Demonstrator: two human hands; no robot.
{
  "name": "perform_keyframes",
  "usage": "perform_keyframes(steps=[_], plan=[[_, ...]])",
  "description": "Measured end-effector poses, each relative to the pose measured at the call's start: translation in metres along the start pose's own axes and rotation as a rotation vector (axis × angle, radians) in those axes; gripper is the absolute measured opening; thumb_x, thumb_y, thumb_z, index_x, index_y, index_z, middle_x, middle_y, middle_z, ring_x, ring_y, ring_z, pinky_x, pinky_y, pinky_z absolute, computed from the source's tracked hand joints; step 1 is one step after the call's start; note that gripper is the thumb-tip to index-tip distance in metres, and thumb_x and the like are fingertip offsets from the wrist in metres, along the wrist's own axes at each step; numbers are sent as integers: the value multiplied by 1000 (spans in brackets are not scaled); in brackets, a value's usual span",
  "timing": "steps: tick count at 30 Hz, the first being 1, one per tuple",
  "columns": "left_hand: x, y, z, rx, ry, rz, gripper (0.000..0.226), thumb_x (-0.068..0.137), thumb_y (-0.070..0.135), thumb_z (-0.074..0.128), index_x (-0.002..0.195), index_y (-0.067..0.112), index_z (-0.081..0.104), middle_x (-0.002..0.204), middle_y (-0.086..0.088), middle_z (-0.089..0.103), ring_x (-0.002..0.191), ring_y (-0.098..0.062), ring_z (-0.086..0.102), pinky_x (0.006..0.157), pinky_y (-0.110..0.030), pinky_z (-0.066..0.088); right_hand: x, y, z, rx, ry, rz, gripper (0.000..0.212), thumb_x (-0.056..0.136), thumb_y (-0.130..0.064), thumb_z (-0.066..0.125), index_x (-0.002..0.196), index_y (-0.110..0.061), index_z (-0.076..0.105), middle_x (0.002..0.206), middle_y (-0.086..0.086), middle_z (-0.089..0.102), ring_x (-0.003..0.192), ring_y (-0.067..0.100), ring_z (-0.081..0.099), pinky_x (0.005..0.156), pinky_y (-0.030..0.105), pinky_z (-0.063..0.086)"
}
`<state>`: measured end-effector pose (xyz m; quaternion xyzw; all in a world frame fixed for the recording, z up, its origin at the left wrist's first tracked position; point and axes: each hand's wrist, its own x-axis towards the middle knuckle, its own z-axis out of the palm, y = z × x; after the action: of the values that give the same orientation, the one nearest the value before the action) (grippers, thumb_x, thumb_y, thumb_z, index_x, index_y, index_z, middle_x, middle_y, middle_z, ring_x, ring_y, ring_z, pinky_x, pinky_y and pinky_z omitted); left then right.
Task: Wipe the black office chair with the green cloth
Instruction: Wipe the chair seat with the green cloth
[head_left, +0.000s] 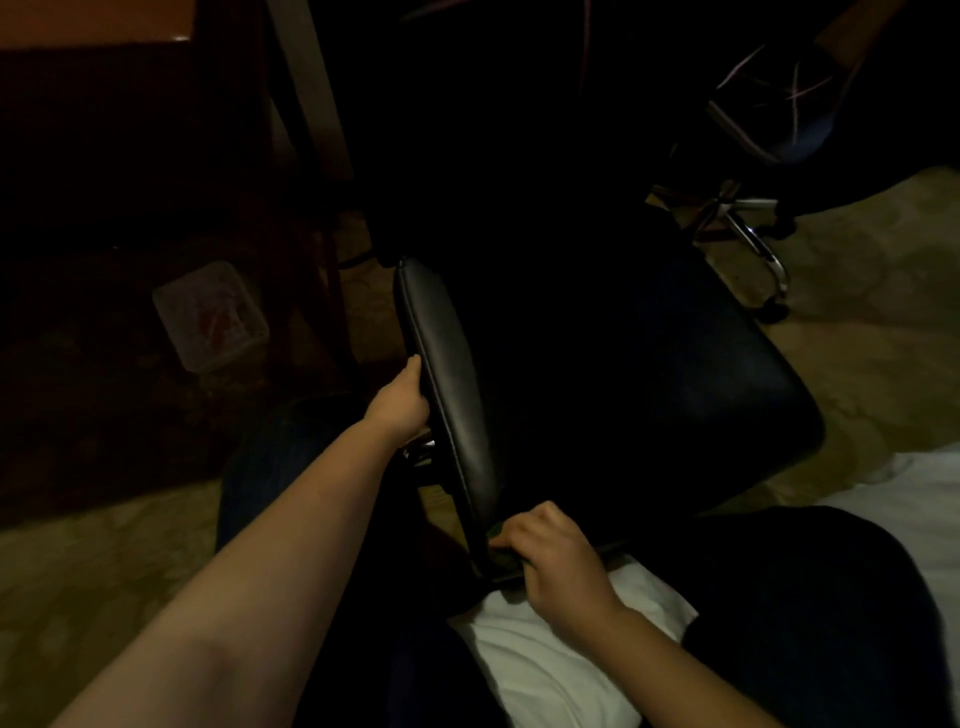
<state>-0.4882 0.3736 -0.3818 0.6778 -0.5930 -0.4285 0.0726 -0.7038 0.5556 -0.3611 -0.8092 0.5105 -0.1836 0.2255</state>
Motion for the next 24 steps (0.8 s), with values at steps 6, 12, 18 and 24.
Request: perform_keyframes(steps=[6,12,18,24], plan=[[0,-5,-10,52,-38,28,71,96,-1,40,156,24,13,161,-10,19,142,-32,31,112,-36,34,9,-10,14,-83,-118,-152,46,56,4,74,96,-18,73,97,-6,66,86,18,56,68,24,49],[13,-11,-26,106,-13,105,66,95,-4,37,154,23,26,163,-8,13,147,-30,22,114,-34,31,29,-3,18,-54,-134,-213,44,63,7,73,100,-16,74,100,-3,67,89,17,52,69,27,51],[31,-18,-34,74,-24,166,70,91,-12,33,152,21,31,161,-1,22,150,-15,12,118,-28,20,67,-1,28,-38,-121,-325,34,74,1,76,104,-14,73,105,0,68,87,23,60,72,30,52],[54,-18,-47,-11,32,183,71,86,-15,32,146,21,44,153,0,38,144,-14,27,106,-9,13,129,-1,42,-13,-58,-306,34,76,8,62,103,-10,73,104,4,68,85,28,60,71,36,52]])
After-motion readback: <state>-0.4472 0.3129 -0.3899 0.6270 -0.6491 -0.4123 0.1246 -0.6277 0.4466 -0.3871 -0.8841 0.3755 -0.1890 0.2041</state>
